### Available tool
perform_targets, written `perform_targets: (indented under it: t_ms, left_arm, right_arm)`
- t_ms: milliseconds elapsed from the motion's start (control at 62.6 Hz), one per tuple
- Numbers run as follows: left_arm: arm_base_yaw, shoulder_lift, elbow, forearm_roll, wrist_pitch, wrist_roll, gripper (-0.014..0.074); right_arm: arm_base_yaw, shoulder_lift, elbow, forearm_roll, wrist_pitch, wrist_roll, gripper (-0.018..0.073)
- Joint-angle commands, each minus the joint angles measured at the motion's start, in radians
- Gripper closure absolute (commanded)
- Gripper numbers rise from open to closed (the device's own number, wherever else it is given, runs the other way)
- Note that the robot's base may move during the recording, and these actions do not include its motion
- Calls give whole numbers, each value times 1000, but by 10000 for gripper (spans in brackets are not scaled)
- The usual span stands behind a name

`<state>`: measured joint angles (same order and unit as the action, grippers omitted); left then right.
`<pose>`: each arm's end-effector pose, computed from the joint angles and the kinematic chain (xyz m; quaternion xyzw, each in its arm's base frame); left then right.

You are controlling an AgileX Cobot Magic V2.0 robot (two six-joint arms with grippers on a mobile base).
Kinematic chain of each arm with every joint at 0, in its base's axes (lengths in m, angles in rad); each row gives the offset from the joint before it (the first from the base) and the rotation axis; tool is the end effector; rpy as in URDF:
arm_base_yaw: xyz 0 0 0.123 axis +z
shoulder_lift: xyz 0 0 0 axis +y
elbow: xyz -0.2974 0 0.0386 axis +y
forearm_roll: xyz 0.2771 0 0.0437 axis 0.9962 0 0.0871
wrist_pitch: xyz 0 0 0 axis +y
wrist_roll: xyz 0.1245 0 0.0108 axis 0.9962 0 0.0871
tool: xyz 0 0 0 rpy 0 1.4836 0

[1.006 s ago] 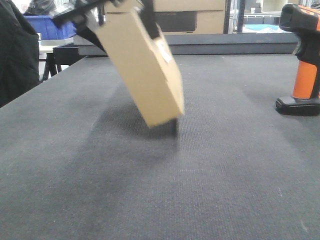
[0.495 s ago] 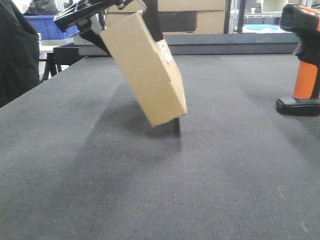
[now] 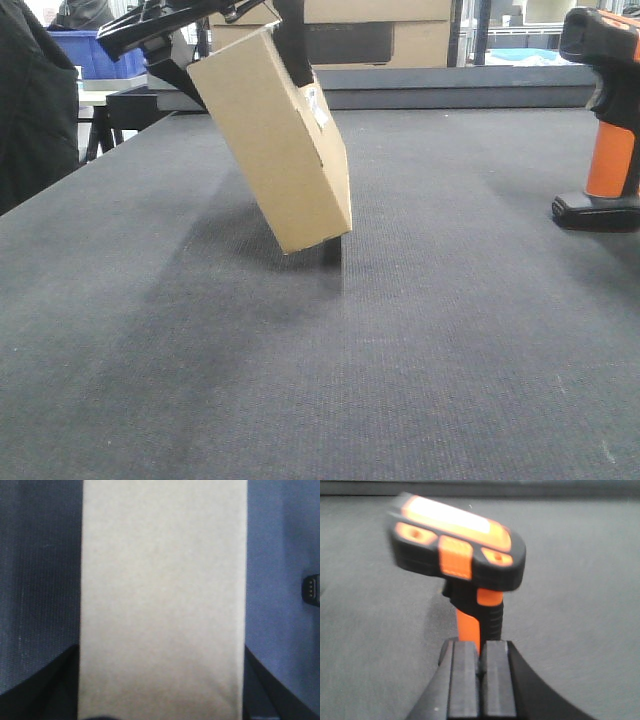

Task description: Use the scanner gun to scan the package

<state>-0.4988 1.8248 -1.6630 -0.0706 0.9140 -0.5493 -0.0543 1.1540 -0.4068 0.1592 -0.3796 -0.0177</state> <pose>0.4017 -0.2268 0.2955 -0.0368 0.9567 -0.1721 0.2318 0.2668 -0.0218 0.2192 0.0913 0.7949 -0.0007 0.5998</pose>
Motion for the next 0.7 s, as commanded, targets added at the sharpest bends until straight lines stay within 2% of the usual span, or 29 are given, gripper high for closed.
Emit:
perform_targets:
  t_ms: [0, 64, 335, 543, 687]
  left_arm:
    - [-2, -12, -3, 9, -6, -5, 707]
    - [-2, -12, -3, 9, -6, -5, 707]
    - [-2, -12, -3, 9, -6, -5, 707]
    - [-2, -12, -3, 11, -6, -5, 707]
    - [-2, -11, -3, 17, -6, -5, 707]
  right_arm:
    - [18, 78, 3, 19, -196, 118, 728]
    - [35, 137, 8, 19, -302, 175, 728]
    - [93, 320, 10, 36, -529, 177, 723]
    - [95, 377, 10, 168, -556, 177, 718]
    - [95, 381, 10, 141, -552, 177, 718]
